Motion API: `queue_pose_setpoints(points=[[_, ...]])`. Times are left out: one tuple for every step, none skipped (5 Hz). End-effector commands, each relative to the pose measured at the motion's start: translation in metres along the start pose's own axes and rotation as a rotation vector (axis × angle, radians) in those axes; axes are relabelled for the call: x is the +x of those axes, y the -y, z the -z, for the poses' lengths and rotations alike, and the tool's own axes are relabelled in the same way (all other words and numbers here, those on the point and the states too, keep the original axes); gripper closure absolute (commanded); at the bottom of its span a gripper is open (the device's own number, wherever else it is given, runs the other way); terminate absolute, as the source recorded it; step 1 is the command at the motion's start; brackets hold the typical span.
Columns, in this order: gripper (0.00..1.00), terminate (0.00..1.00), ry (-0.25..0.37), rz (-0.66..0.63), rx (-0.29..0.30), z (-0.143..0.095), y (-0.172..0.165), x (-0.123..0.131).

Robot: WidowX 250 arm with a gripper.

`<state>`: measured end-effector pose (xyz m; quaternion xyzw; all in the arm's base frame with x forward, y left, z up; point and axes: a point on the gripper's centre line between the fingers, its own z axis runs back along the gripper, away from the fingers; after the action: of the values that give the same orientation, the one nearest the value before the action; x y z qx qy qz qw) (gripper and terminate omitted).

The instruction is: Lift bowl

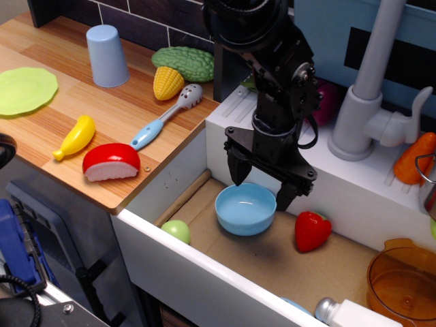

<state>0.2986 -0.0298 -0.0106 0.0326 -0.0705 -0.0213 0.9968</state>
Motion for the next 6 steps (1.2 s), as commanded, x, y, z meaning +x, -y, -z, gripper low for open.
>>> queue_pose_setpoints(points=[[0.00, 0.00, 0.000, 0.000, 0.000, 0.000, 0.000, 0.000], [0.00, 0.00, 0.017, 0.148, -0.012, 0.007, -0.001, 0.000], [0.00, 0.00, 0.025, 0.209, -0.059, 0.021, -0.001, -0.005], [0.00, 0.00, 0.024, 0.252, -0.096, 0.035, -0.003, -0.007], [0.00, 0.00, 0.029, 0.247, -0.147, 0.048, -0.005, -0.008], [0.00, 0.00, 0.039, 0.217, -0.209, 0.062, -0.008, -0.010]])
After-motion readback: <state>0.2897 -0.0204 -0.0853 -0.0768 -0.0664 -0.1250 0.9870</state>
